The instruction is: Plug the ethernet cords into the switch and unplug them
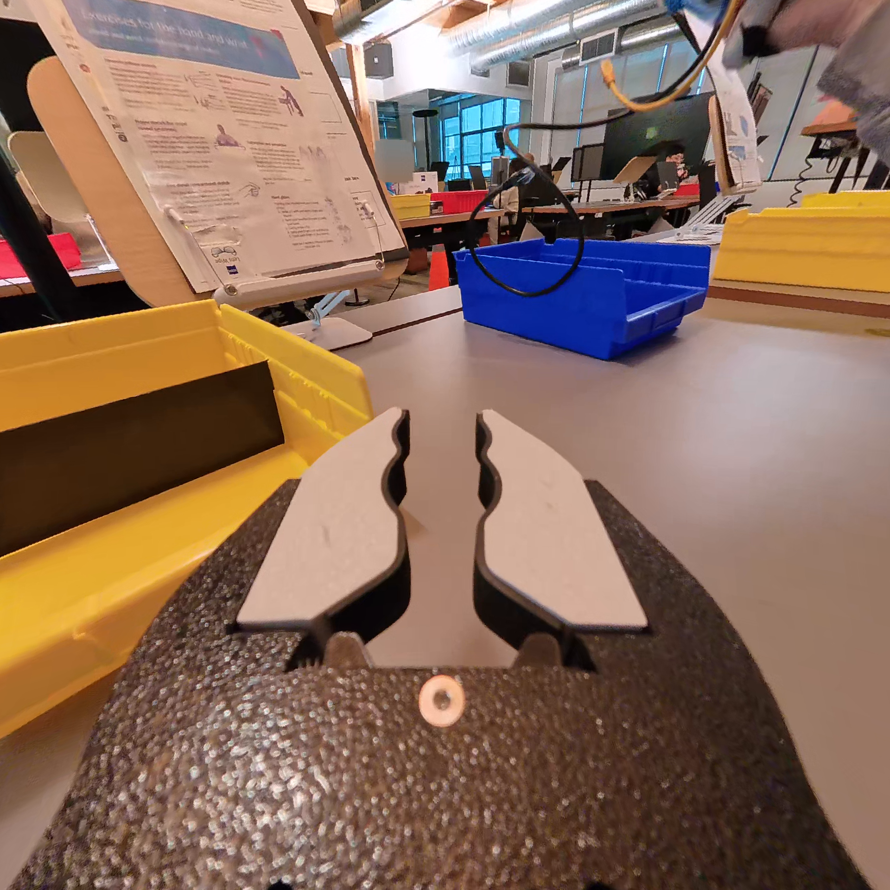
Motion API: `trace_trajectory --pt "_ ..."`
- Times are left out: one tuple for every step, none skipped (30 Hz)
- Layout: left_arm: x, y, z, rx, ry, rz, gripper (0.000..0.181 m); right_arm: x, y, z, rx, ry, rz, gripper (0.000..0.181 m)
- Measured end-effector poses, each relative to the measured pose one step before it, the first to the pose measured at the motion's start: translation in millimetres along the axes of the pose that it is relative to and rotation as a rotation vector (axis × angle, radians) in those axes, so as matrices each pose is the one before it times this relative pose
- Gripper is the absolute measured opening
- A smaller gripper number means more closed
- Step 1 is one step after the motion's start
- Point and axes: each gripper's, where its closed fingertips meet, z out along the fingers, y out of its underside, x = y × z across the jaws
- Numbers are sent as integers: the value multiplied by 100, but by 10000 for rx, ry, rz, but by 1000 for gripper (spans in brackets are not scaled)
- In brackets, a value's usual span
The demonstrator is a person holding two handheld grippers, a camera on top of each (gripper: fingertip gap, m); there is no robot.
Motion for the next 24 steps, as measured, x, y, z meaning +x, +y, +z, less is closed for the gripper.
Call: trace_trajectory --pt "88 59 62 -56 48 33 25 -593 -845 363 281 -149 107 61" --pt "70 63 69 -60 33 26 25 -604 -848 404 335 -133 223 61" --pt "22 71 55 -58 11 16 25 -601 -653 442 270 -120 378 61" --pt "4 52 58 -51 -1 4 25 -582 -356 478 123 -113 226 61" --pt "-3 31 37 -33 0 -2 25 -356 -303 429 121 22 -83 62" --pt "-23 12 11 -9 -10 -7 25 -194 -331 379 130 51 -76 62" --pt "-30 1 5 0 -14 -13 25 -93 -242 313 19 -12 -13 62" --pt "-7 -17 -21 7 8 -10 25 182 -350 219 49 121 -76 62" --pt "34 -39 -27 31 20 5 24 496 -600 77 201 337 -176 62" --pt "26 -61 -57 56 10 14 24 364 -496 26 39 135 -245 62" --pt "-9 -84 -74 68 -8 8 24 251 -204 -13 -199 -64 -245 62" --pt "-17 -81 -82 73 -14 -1 24 601 -135 -139 -147 220 -209 62" --pt "-11 -81 -65 72 -2 -7 23 779 91 -248 -175 339 -244 62" --pt "-12 -72 -66 57 -4 -15 23 588 580 -284 -363 119 -379 62" --pt "-30 -51 -38 41 -11 -15 23 615 1074 -341 -491 76 -346 62" --pt "-21 -24 -22 20 -4 -10 23 803 1442 -361 -470 221 -36 62" --pt "25 1 -1 -1 20 2 22 896 1703 -333 -412 261 146 62" --pt "43 23 21 -18 28 9 22 754 1845 -294 -329 47 319 62" --pt "27 35 30 -35 12 8 22 930 1732 -288 -53 98 520 62" --pt "46 50 47 -39 31 10 22 1210 1775 -317 -7 169 711 62" --pt "72 29 31 -31 54 9 22 1364 1958 -342 -123 71 737 62" --pt "50 20 9 -15 44 3 22 1556 1853 -383 -31 126 722 62" --pt "54 -17 -18 13 34 9 20 2047 1687 -482 76 514 696 62" --pt "78 -61 -52 53 36 32 18 2121 1574 -495 34 604 740 62"
